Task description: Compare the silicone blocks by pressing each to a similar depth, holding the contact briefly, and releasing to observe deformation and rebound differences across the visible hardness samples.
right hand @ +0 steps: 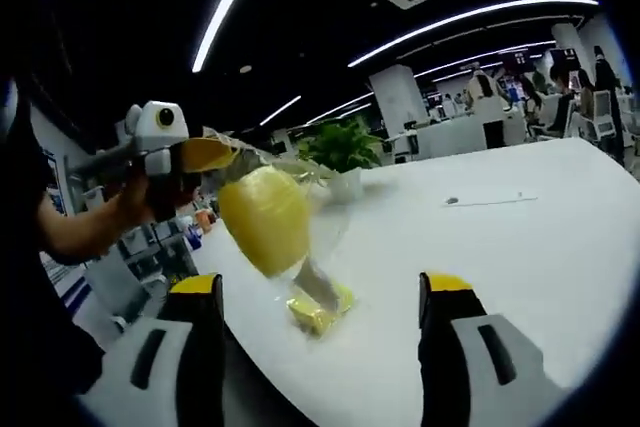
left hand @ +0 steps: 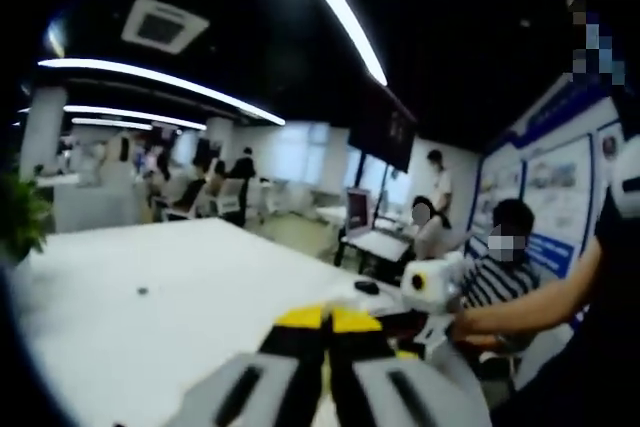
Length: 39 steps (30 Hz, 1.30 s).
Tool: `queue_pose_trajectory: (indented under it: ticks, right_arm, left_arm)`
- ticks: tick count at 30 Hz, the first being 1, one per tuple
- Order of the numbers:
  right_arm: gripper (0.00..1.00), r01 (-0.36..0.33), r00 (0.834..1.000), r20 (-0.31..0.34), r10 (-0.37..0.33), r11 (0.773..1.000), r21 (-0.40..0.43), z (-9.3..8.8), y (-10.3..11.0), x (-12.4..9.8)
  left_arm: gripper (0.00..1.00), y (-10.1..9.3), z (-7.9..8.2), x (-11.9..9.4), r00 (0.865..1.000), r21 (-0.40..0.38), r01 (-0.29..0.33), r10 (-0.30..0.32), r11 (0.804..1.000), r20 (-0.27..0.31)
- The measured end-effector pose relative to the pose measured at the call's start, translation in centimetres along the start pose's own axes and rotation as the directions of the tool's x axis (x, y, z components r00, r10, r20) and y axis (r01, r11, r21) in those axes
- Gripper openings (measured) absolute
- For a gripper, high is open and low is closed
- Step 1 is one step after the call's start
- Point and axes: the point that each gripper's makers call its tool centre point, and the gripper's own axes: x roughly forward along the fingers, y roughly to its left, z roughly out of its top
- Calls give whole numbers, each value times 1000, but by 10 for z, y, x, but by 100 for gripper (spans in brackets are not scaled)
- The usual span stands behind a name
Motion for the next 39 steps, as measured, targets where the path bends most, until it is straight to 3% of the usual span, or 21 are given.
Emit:
queue_pose_trajectory:
  ticks: [2, 5, 14, 19, 28, 34, 39]
  right_arm:
    - [65, -17, 1000, 22, 17, 1000, -8, 9, 4, 2]
    - [68, -64, 997, 40, 63, 998, 13, 16, 13, 6]
    - [63, -189, 979, 69, 189, 982, -6, 34, 48, 12]
    - [63, -198, 979, 47, 200, 979, -49, 36, 58, 18]
    - [44, -243, 962, 117, 248, 968, -57, 58, 74, 18]
    - [37, -252, 957, 124, 262, 963, -91, 62, 79, 17]
    - [29, -276, 954, 86, 286, 955, -108, 63, 89, 12]
  left_arm:
    - [0, -5, 3, 0, 1000, 1, 9, -9, 1000, 5]
    - [0, -11, 7, -1, 999, 0, 28, -28, 1000, 15]
    - [0, -25, 19, -6, 996, -8, 71, -71, 997, 50]
    - [0, -32, 28, -9, 992, -14, 92, -90, 996, 87]
    - [0, -34, 35, -18, 989, -23, 91, -87, 996, 116]
    - [0, -37, 41, -22, 987, -19, 90, -87, 996, 137]
    - [0, -33, 45, -28, 983, -45, 90, -82, 995, 162]
